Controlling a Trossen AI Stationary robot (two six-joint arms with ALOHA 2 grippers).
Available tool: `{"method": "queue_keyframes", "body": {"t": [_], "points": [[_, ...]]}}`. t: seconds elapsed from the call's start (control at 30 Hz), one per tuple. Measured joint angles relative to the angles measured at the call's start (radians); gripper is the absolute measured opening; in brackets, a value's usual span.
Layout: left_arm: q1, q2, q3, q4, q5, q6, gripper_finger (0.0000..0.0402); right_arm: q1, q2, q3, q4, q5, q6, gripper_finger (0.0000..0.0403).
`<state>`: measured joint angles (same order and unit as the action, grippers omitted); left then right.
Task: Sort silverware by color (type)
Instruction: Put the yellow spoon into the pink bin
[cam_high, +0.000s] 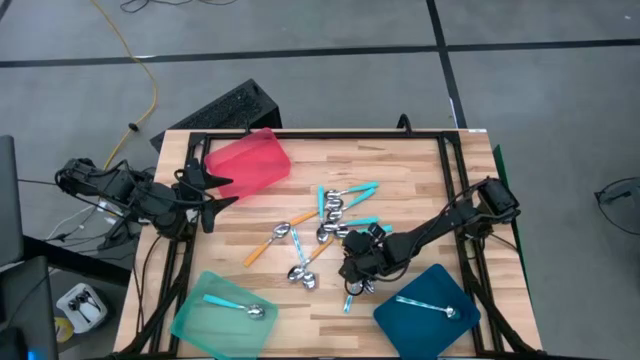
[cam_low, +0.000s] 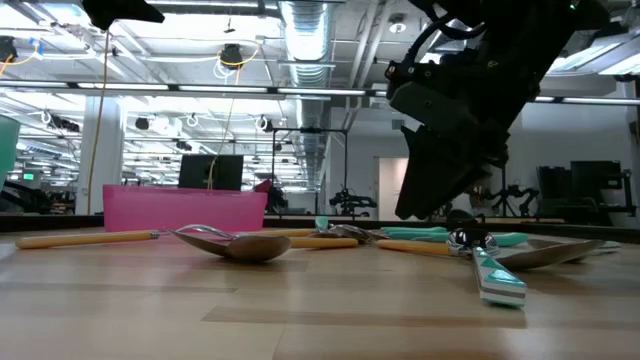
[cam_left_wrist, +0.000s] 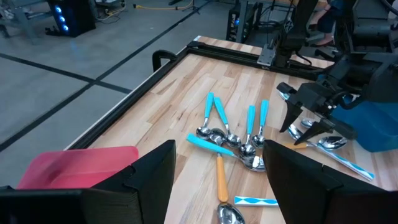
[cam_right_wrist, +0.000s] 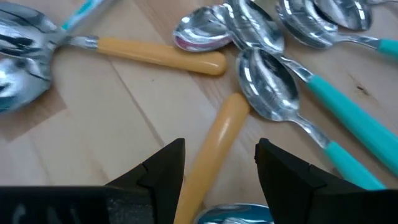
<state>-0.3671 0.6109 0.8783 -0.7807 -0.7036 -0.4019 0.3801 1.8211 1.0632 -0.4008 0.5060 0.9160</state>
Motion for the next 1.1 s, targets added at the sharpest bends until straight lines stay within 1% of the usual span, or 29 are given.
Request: {"method": "queue_keyframes", "body": {"t": [0.17,0.43,0.6,0.93,1.1], "points": [[0.000,0.000,0.000,0.000,0.000,0.000,0.0226,-0.001,0.000,-0.051,0.108,-0.003,-0.013,0.0219],[0.000,0.000,0.000,0.000,0.000,0.000,0.0226,-0.001,0.000,-0.078,0.117,0.000,-0.016,0.0219],[0.000,0.000,0.000,0.000,0.000,-0.001,0.0226,0.000,0.000,-0.078,0.126,0.036,-0.028,0.0219],[0.000,0.005,0.000,-0.002,0.000,-0.002,0.0226,0.018,0.107,-0.068,0.197,0.048,-0.034,0.0219],[0.000,0.013,0.000,-0.010,0.000,-0.002,0.0226,0.019,0.112,-0.065,0.202,0.052,-0.032,0.0214]]}}
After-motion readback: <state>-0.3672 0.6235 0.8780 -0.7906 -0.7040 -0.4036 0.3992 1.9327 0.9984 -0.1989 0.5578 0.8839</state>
